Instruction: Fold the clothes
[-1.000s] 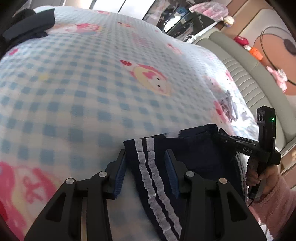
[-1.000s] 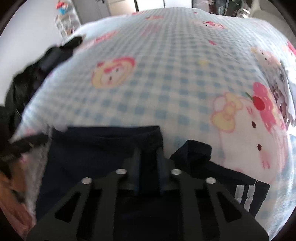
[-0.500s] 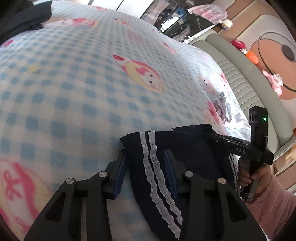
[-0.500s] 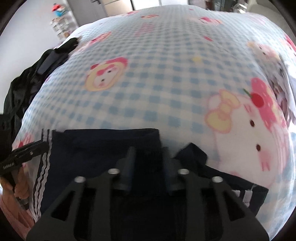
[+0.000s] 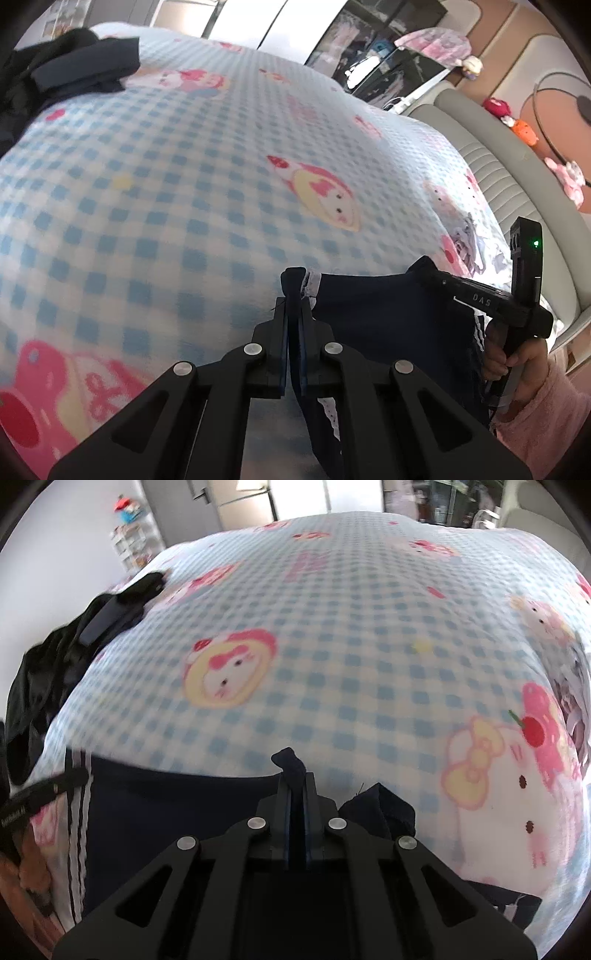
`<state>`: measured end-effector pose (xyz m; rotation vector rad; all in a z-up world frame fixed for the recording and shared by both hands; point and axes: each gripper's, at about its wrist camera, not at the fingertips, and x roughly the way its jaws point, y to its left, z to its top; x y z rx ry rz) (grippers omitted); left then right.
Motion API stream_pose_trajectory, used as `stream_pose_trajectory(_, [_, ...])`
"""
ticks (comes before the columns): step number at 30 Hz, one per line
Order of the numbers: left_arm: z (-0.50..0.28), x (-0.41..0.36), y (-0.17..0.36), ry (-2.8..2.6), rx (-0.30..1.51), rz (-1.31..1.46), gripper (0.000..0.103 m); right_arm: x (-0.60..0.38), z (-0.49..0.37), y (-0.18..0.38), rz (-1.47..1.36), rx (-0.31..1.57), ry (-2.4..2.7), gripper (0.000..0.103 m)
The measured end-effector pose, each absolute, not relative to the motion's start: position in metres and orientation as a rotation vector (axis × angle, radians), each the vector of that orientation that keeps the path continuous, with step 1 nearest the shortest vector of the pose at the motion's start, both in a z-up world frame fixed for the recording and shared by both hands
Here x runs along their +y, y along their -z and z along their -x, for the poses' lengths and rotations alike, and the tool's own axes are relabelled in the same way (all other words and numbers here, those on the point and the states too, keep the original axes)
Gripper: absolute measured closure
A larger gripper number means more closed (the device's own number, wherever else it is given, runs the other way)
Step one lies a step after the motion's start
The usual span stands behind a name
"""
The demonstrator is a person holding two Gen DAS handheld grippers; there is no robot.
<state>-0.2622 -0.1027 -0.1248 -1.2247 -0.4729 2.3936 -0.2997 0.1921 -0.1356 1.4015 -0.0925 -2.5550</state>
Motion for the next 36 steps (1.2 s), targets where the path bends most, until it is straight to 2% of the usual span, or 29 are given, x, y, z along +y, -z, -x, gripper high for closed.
stream_pose_trajectory(2, [0.265,-0.103,0.131,-2.389,-0.480,1.257,0.093,0.196,0.301,0.141,-1.420,-0.140,2.547,0.099])
stream_pose_trajectory(3, [0.266,-0.103,0.135,-2.376,-0.487,1.287,0.087,0.197,0.303,0.146,-1.457,-0.138,2.528,0.098])
stream_pose_trajectory(4, [0.269,-0.103,0.142,-2.336,-0.508,1.316,0.071,0.197,0.304,0.152,-1.491,-0.137,2.511,0.092])
stream_pose_trajectory(5, [0.272,-0.103,0.149,-2.296,-0.530,1.344,0.064,0.198,0.306,0.156,-1.512,-0.145,2.502,0.088])
stream_pose_trajectory(7, [0.271,-0.101,0.151,-2.303,-0.509,1.345,0.065,0.202,0.310,0.162,-1.543,-0.195,2.457,0.081])
stream_pose_trajectory(8, [0.270,-0.098,0.151,-2.311,-0.479,1.347,0.067,0.202,0.312,0.163,-1.560,-0.215,2.433,0.081])
stream_pose_trajectory(9, [0.268,-0.095,0.151,-2.320,-0.449,1.348,0.077,0.199,0.313,0.162,-1.562,-0.197,2.422,0.081])
stream_pose_trajectory(10, [0.268,-0.092,0.149,-2.331,-0.429,1.343,0.095,0.196,0.314,0.160,-1.561,-0.175,2.414,0.085])
stream_pose_trajectory(11, [0.266,-0.094,0.146,-2.333,-0.438,1.328,0.097,0.192,0.312,0.155,-1.540,-0.138,2.417,0.096])
stream_pose_trajectory(15, [0.261,-0.116,0.119,-2.393,-0.525,1.222,0.099,0.178,0.303,0.126,-1.386,-0.104,2.479,0.099])
stream_pose_trajectory(19, [0.257,-0.131,0.104,-2.467,-0.527,1.172,0.099,0.169,0.304,0.105,-1.286,-0.129,2.528,0.100])
stream_pose_trajectory(23, [0.262,-0.136,0.118,-2.457,-0.530,1.249,0.096,0.158,0.322,0.123,-1.353,-0.101,2.522,0.098])
stream_pose_trajectory(24, [0.268,-0.132,0.130,-2.441,-0.518,1.321,0.094,0.156,0.329,0.135,-1.412,-0.089,2.510,0.094])
stream_pose_trajectory(25, [0.274,-0.128,0.141,-2.423,-0.506,1.392,0.086,0.154,0.336,0.153,-1.490,-0.083,2.484,0.088])
stream_pose_trajectory(28, [0.271,-0.125,0.145,-2.448,-0.477,1.429,0.085,0.157,0.340,0.164,-1.528,-0.155,2.482,0.087])
stream_pose_trajectory(30, [0.264,-0.124,0.128,-2.508,-0.440,1.396,0.077,0.162,0.331,0.142,-1.454,-0.232,2.504,0.080])
stream_pose_trajectory(31, [0.257,-0.124,0.118,-2.547,-0.409,1.361,0.065,0.166,0.324,0.128,-1.401,-0.257,2.516,0.069])
stream_pose_trajectory(32, [0.246,-0.123,0.109,-2.585,-0.374,1.315,0.062,0.170,0.315,0.114,-1.358,-0.259,2.537,0.057])
stream_pose_trajectory(34, [0.227,-0.120,0.094,-2.617,-0.334,1.247,0.062,0.180,0.293,0.086,-1.271,-0.255,2.578,0.049])
stream_pose_trajectory(36, [0.205,-0.112,0.087,-2.555,-0.351,1.242,0.062,0.190,0.272,0.071,-1.244,-0.240,2.593,0.048])
